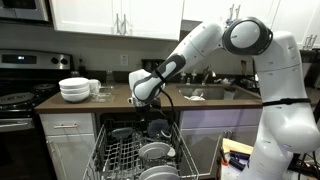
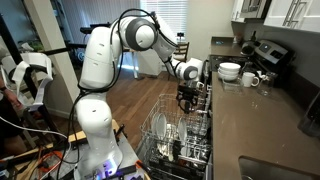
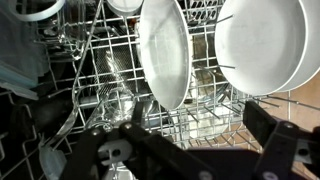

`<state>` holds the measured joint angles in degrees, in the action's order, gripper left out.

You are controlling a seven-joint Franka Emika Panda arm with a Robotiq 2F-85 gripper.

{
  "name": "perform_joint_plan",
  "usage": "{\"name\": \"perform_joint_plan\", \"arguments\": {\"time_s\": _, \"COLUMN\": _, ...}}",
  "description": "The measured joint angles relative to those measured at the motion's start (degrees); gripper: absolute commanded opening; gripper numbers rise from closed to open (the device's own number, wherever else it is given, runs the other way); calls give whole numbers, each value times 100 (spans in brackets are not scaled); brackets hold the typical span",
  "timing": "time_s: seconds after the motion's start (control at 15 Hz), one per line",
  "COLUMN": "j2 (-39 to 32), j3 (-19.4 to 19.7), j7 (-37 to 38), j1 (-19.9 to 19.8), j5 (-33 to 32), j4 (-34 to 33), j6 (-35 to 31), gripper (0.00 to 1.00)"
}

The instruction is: Remove the plate that's on the other side in the dishwasher and put it on the countertop

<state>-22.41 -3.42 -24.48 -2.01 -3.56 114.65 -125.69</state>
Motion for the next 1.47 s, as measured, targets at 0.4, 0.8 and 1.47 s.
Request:
{"name": "perform_joint_plan", "arguments": {"time_s": 0.4, "j2": -367, "j3": -85, "j7": 0, "j1": -10, "j5": 124, "j4": 0, "j6": 0, "gripper": 100}}
{"name": "perform_joint_plan", "arguments": {"time_s": 0.8, "j2": -412, "j3": -73, "j7": 1, "j1": -19, "j5": 115, "j4": -2, "j6": 0, "gripper": 100}}
{"name": "perform_joint_plan", "arguments": {"time_s": 1.47, "j2": -890, "j3": 135, "j7": 7, "j1": -25, "j5": 40, "j4": -79, "j6": -1, "gripper": 67}}
